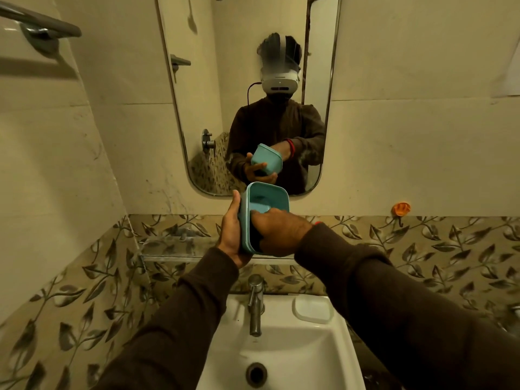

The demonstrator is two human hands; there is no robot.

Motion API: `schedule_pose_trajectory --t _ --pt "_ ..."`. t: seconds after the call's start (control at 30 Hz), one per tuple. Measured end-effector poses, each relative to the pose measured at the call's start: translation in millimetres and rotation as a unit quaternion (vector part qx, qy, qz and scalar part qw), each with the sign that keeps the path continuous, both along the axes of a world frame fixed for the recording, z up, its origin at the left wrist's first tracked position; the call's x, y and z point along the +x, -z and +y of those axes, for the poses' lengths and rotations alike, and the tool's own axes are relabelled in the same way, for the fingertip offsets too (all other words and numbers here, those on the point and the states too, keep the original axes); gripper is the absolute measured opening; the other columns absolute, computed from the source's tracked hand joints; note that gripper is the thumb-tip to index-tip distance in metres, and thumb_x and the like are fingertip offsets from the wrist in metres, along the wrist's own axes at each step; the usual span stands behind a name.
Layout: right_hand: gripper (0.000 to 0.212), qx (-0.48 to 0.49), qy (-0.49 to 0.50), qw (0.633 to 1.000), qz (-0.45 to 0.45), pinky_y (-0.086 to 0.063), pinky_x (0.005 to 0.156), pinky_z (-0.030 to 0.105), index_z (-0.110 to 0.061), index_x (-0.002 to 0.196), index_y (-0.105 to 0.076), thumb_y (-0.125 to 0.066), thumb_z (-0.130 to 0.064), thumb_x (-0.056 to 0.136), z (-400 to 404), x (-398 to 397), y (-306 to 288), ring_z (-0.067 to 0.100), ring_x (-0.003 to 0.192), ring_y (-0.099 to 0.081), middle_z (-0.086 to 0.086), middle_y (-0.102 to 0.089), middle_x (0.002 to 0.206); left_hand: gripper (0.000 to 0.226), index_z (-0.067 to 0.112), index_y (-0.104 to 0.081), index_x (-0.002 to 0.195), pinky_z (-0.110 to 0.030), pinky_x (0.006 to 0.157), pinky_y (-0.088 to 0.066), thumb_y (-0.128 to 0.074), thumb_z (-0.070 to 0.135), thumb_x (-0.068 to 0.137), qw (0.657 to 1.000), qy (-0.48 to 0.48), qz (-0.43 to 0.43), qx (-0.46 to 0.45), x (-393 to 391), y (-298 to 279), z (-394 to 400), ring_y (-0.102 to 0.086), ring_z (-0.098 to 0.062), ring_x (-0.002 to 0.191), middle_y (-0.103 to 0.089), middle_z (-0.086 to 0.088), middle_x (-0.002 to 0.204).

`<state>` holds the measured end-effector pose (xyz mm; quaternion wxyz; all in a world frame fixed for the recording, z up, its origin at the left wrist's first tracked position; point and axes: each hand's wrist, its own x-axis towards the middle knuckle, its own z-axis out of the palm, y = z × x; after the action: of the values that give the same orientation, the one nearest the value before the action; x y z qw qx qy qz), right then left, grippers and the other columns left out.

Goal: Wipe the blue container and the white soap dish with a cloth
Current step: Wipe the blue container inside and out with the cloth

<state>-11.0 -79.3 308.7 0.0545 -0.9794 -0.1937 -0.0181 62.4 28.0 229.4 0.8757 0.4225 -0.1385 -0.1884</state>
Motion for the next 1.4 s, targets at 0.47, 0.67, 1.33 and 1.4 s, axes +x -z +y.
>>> schedule_pose_trajectory --t 0.47,0.67,1.33,1.4 --pt "0.024 0.801 0.144 0.571 0.111 -0.056 0.085 0.042 -0.015 0.116 -0.061 -0.05 -0.017 0.095 24.2 13.4 15.1 0.025 0.098 -0.068 0.01 -0.071 0.106 0.065 0.013 -0.073 0.122 -0.049 0.083 -0.06 -0.04 0.064 0.097 0.986 0.036 0.063 -0.153 -18.9 10.4 -13.9 -0.07 -0.037 0.111 -0.07 -0.02 0.126" --pt "0.028 0.583 0.128 0.796 0.094 -0.05 0.096 0.047 -0.027 0.121 -0.053 -0.055 -0.028 0.094 10.1 11.5 16.4 0.021 0.105 -0.061 0.002 -0.064 0.117 0.063 0.017 -0.078 0.114 -0.055 0.079 -0.06 -0.04 0.065 0.096 0.987 0.059 0.066 -0.136 -17.0 19.6 -5.1 -0.072 -0.038 0.105 -0.074 -0.019 0.119" --pt "0.032 0.21 -0.009 0.972 0.107 -0.049 0.095 0.04 -0.022 0.121 -0.053 -0.061 -0.021 0.09 2.5 3.9 35.5 0.022 0.11 -0.058 0.004 -0.062 0.122 0.075 0.013 -0.078 0.112 -0.052 0.08 -0.06 -0.035 0.071 0.093 0.991 0.055 0.114 -0.033 -14.6 50.0 23.7 -0.073 -0.037 0.103 -0.073 -0.02 0.119" --pt "0.038 0.26 0.0 0.965 0.046 -0.052 0.091 0.041 -0.025 0.121 -0.052 -0.066 -0.019 0.086 6.6 4.9 35.0 0.022 0.107 -0.059 0.005 -0.063 0.119 0.074 0.015 -0.078 0.114 -0.054 0.083 -0.059 -0.037 0.072 0.092 0.991 0.055 0.121 -0.034 -17.7 46.5 23.7 -0.072 -0.039 0.104 -0.072 -0.022 0.121"
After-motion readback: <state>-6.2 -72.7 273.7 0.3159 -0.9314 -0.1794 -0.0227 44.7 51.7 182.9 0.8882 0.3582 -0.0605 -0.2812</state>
